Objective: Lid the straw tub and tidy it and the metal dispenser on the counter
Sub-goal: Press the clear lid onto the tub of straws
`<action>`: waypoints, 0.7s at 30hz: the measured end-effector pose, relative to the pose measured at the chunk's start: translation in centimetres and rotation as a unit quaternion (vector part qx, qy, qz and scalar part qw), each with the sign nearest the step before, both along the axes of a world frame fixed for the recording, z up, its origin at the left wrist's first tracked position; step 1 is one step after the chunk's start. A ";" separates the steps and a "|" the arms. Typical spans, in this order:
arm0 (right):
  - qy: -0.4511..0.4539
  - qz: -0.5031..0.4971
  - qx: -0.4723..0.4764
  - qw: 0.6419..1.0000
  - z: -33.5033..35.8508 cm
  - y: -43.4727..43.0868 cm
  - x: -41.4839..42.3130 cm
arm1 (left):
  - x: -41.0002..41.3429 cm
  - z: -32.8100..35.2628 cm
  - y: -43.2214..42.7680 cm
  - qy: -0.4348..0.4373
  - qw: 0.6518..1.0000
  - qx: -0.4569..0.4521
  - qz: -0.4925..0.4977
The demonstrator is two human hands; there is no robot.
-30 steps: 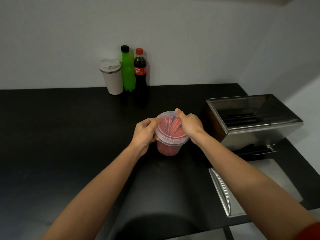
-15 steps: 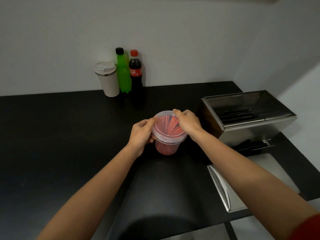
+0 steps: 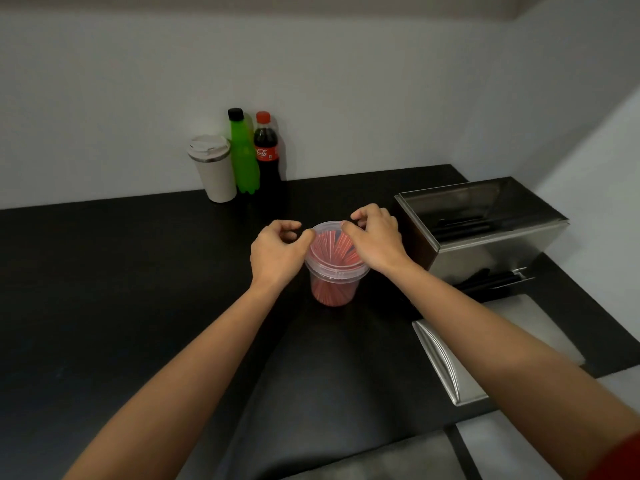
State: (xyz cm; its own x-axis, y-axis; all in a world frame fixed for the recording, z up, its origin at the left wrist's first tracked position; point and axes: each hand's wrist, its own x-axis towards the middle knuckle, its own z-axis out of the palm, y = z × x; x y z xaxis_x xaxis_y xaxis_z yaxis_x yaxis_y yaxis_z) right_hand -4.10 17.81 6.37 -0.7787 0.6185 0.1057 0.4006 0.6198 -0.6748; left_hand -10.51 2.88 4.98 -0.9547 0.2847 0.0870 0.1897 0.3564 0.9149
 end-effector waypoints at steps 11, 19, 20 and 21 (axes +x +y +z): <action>0.033 -0.007 0.015 0.999 2.2 -1.3 3.7 | 2.4 2.0 -0.1 0.191 0.976 -0.075 -0.071; 0.061 -0.020 0.029 0.998 3.5 -1.4 7.8 | 6.4 3.4 1.2 0.289 0.946 -0.100 -0.107; 0.064 -0.022 0.034 0.997 3.6 -1.2 8.6 | 7.2 3.5 1.4 0.295 0.944 -0.099 -0.111; 0.068 -0.025 0.037 0.997 3.7 -1.0 9.4 | 8.0 3.5 1.7 0.301 0.941 -0.099 -0.116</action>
State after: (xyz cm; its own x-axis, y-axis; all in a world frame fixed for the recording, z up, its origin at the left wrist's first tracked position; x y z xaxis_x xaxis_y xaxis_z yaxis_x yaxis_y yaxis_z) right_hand 5.31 16.84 10.10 -0.7223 0.6430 0.2548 0.3407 0.6514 -0.6780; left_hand -2.52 4.61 8.51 -0.6594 0.5475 0.5152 0.7462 0.3934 0.5371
